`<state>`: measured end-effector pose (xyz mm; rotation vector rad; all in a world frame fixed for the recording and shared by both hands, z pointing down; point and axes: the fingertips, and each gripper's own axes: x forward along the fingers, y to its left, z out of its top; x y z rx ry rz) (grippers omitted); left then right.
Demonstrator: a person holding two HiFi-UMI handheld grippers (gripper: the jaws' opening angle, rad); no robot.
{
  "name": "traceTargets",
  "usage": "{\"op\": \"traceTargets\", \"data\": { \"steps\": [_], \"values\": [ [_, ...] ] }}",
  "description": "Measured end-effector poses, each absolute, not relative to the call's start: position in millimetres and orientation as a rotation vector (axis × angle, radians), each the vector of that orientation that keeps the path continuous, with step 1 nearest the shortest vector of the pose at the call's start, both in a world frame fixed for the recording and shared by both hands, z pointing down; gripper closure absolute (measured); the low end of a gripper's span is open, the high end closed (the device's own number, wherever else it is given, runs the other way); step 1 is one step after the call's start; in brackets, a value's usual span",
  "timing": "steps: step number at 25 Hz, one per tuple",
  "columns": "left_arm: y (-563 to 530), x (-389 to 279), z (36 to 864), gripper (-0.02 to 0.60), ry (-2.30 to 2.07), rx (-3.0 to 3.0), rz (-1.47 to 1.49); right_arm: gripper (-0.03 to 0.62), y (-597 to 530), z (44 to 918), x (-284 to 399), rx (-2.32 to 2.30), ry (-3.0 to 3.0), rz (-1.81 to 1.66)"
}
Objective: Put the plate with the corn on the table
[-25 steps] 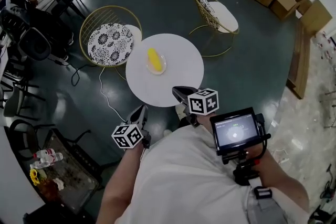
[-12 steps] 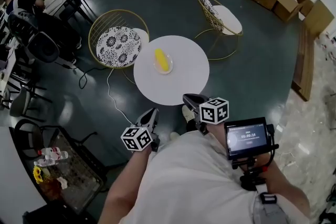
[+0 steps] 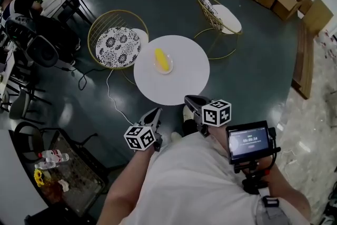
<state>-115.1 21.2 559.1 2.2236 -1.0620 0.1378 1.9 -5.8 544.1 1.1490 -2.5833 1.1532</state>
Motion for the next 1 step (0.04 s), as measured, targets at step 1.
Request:
{"op": "traceTargets", "data": {
  "steps": [1],
  "values": [
    [20.1,-114.6,560.5,0.575,-1.058,2.222,0.141,0.588,-6.0,543.8,1.0,1.151,-2.583,1.160]
  ]
}}
